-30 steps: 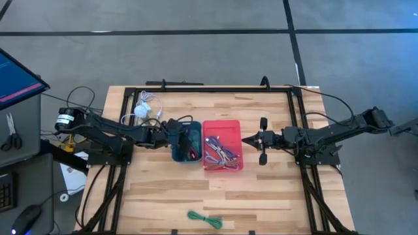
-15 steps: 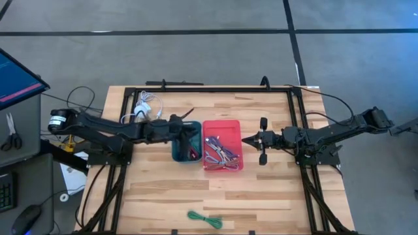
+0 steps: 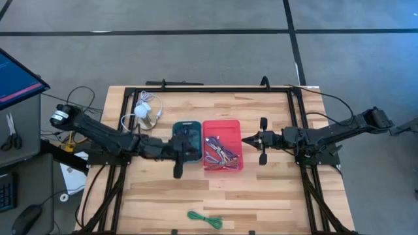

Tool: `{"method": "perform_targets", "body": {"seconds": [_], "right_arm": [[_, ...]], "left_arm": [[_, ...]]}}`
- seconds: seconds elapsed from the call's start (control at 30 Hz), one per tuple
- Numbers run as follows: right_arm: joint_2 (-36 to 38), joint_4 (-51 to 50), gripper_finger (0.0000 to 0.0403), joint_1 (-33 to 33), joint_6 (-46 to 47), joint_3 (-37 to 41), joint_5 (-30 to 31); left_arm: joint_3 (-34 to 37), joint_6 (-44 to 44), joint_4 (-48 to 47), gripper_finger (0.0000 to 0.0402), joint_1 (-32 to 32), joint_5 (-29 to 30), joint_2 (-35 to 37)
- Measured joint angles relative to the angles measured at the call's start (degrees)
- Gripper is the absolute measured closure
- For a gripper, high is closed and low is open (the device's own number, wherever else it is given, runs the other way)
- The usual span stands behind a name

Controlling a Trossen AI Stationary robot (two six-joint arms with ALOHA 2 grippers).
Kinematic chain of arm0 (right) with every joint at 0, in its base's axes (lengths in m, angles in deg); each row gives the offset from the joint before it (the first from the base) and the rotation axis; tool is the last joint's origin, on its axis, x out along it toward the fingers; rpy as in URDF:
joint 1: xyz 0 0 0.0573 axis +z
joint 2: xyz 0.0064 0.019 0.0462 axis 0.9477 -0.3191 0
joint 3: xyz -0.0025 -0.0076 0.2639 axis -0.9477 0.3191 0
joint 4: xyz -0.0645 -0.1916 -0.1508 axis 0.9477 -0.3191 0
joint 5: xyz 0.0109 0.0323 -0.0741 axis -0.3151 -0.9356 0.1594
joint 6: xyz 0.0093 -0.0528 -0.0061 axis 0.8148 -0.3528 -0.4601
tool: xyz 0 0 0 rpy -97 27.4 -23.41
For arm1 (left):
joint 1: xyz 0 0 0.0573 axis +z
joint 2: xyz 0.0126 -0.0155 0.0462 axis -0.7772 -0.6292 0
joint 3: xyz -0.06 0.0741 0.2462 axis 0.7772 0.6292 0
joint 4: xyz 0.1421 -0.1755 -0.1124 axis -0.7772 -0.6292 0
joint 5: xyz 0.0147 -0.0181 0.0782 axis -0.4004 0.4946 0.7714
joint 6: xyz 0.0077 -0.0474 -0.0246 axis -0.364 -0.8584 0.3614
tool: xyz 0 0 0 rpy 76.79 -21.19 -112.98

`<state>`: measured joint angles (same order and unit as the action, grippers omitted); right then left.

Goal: Pick & Place USB Port
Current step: Put the green charger cable into the red bin

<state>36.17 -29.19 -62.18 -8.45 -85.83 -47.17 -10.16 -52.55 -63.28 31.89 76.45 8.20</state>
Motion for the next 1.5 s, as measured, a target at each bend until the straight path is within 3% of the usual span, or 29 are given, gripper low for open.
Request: {"method": "perform_targets", "body": {"seconds": [0.23,0.43,0.53,0.73,0.9,1.17,1.5], "right_arm": [[0.0,0.0,0.0400,0.0,0.0,0.0,0.0],[0.0,0.0,0.0400,0.0,0.0,0.0,0.0],[0.0,0.0,0.0400,0.0,0.0,0.0,0.0],[0.0,0.0,0.0400,0.0,0.0,0.0,0.0],[0.0,0.0,0.0400,0.0,0.0,0.0,0.0],[0.0,0.0,0.0400,0.0,0.0,0.0,0.0],[0.0,-0.2,0.0400,-1.7,0.2,0.0,0.1]], "left_arm": [[-7.7,2.3,-4.3,0.0332,-3.4,0.3,-7.0],[-16.8,-0.1,-24.9,0.0332,-3.5,0.3,-11.4],[-19.5,-3.1,-29.7,0.0332,-3.4,-1.3,-13.1],[-21.0,-8.3,-32.3,0.0332,-3.5,-8.2,-16.5],[-21.0,-11.6,-34.8,0.0334,-4.2,-10.5,-20.2],[-27.8,-8.0,-35.2,0.0334,-7.6,-9.8,-24.4],[-38.0,-6.3,-42.2,0.0335,-12.6,-7.0,-31.0]]}}
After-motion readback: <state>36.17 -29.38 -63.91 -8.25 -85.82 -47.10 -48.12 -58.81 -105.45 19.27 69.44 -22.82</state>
